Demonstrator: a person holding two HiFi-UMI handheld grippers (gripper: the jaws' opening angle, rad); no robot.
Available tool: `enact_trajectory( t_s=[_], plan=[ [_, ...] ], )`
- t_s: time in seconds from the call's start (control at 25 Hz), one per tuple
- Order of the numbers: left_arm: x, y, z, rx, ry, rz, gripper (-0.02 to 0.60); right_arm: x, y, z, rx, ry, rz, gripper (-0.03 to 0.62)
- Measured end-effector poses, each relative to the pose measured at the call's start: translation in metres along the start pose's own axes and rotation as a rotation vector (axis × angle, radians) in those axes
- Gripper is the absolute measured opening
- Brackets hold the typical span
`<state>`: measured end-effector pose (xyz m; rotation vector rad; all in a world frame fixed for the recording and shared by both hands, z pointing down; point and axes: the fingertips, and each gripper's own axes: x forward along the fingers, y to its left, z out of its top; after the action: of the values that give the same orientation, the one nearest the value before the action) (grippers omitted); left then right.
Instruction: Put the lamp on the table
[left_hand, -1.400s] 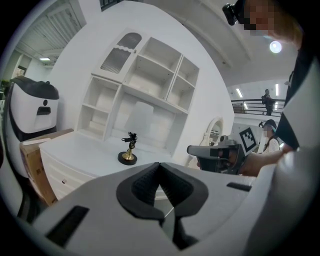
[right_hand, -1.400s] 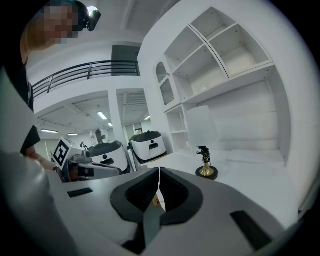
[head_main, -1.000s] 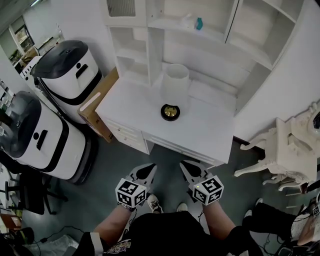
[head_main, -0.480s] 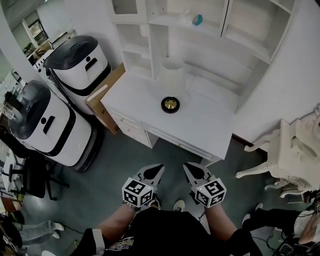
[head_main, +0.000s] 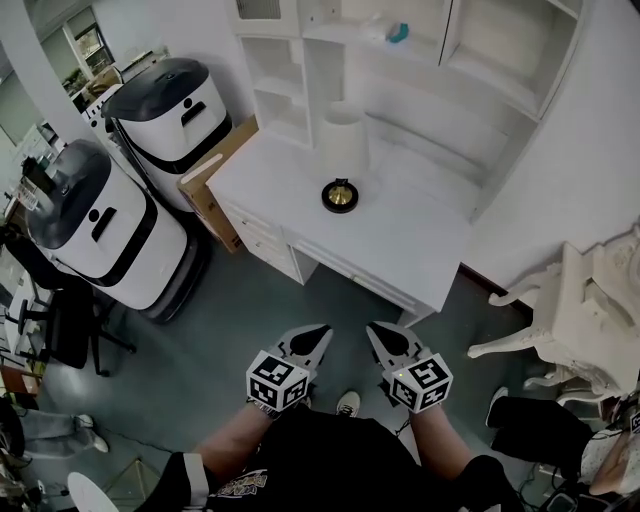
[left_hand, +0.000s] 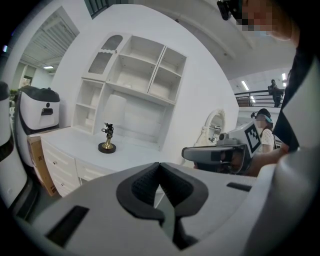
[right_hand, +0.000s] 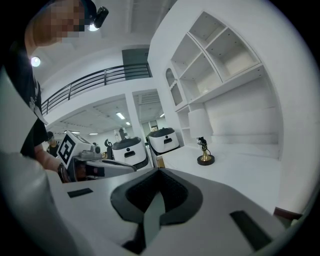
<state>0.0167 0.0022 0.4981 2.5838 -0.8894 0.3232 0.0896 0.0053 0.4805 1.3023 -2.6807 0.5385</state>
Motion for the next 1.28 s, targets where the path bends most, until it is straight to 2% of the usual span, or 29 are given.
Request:
enact_trajectory(
  t_s=[0.44, 0.84, 1.28],
  plan=[
    [-0.008, -0.024, -0.012, 0.0, -0.015, 0.035, 0.006, -0.019, 0.009, -0.004, -0.032, 0.001, 0.052, 0.025],
    [-0.019, -0.043, -0.017, 0.017, -0.019, 0.035, 0.006, -0.032, 0.028, -0.007, -0.057, -0.001, 0.082, 0.025],
    [-0.033, -0.046, -0.018, 0.022, -0.026, 0.05, 0.006, -0.034, 0.041, -0.007, -0.062, -0.012, 0.098, 0.025]
  ],
)
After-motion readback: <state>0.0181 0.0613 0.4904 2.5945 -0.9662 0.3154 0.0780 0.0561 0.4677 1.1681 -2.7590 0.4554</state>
